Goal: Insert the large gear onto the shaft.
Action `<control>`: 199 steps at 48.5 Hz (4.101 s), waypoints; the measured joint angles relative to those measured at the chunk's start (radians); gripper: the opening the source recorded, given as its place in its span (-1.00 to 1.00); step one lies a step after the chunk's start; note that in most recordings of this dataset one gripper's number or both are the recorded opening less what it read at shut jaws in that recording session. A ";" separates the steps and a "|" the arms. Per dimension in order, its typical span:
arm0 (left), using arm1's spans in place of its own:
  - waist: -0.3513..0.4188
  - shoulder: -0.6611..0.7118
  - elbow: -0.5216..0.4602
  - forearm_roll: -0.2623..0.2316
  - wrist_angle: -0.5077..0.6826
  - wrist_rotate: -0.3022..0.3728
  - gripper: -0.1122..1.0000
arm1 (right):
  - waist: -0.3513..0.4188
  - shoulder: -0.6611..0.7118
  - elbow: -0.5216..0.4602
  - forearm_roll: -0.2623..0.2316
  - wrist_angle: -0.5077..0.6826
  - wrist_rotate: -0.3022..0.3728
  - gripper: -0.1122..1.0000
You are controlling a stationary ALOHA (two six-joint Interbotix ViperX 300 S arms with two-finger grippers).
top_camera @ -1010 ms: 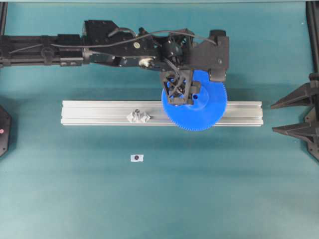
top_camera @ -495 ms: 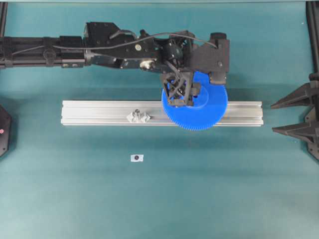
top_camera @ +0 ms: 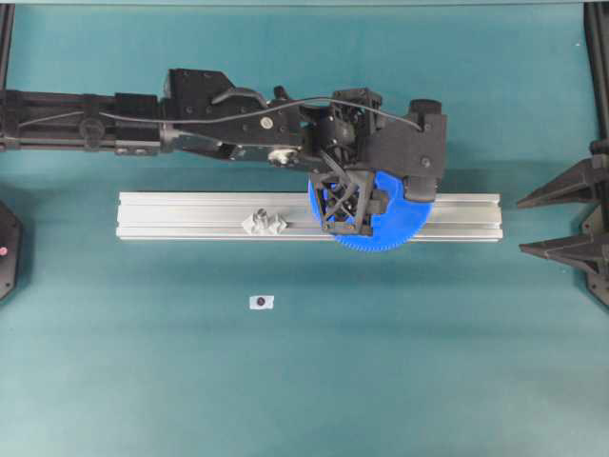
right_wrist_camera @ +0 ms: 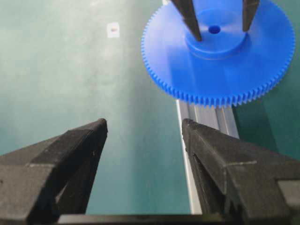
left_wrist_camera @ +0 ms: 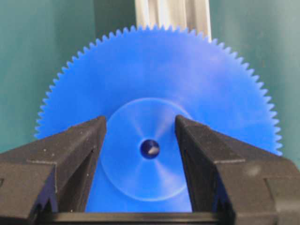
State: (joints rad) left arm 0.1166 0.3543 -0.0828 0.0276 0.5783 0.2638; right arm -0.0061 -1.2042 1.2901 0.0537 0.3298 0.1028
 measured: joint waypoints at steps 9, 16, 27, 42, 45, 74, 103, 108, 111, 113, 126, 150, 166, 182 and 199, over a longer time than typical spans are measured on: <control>-0.002 -0.005 0.002 -0.002 0.018 -0.002 0.33 | 0.000 0.000 0.000 0.000 -0.002 0.000 0.51; 0.000 -0.005 0.021 -0.002 0.029 0.000 0.33 | 0.000 0.000 0.000 0.000 -0.014 0.000 0.51; 0.000 -0.011 0.048 -0.002 0.031 0.000 0.33 | 0.000 0.000 0.000 0.000 -0.023 0.000 0.51; 0.000 -0.021 0.074 -0.002 0.034 0.067 0.33 | 0.000 0.000 0.000 0.000 -0.023 0.000 0.51; 0.000 -0.021 0.072 -0.002 0.037 0.117 0.33 | 0.000 0.000 0.000 0.000 -0.023 0.000 0.51; 0.000 -0.035 0.166 -0.005 -0.141 0.044 0.33 | 0.000 0.000 0.000 0.000 -0.025 0.000 0.51; 0.000 -0.086 0.252 -0.005 -0.156 -0.035 0.32 | 0.002 -0.002 0.002 0.000 -0.025 0.000 0.51; 0.000 -0.083 0.218 -0.005 -0.112 -0.032 0.30 | 0.000 0.000 0.002 0.000 -0.025 0.000 0.51; 0.002 -0.083 0.190 -0.005 -0.080 -0.026 0.28 | 0.000 -0.002 0.002 0.000 -0.025 0.000 0.51; 0.002 -0.083 0.169 -0.005 -0.060 -0.020 0.26 | 0.000 -0.002 0.003 0.000 -0.025 0.000 0.51; 0.000 -0.083 0.037 -0.005 0.100 -0.005 -0.19 | 0.000 -0.002 0.002 0.000 -0.025 0.000 0.51; -0.009 -0.020 -0.077 -0.005 0.218 -0.003 -0.78 | 0.000 -0.002 0.002 0.000 -0.037 0.000 0.51; -0.015 0.078 -0.117 -0.002 0.206 -0.003 -0.78 | 0.000 -0.003 0.002 0.000 -0.038 0.000 0.50; -0.005 0.067 -0.221 -0.002 0.311 0.038 -0.78 | 0.000 -0.005 0.002 0.000 -0.038 0.000 0.50; -0.009 0.061 -0.290 -0.005 0.368 0.040 -0.78 | 0.000 -0.005 0.005 0.000 -0.040 0.000 0.50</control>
State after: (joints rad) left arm 0.1074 0.4157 -0.3728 0.0230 0.9465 0.3037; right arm -0.0061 -1.2088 1.2947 0.0537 0.2899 0.1028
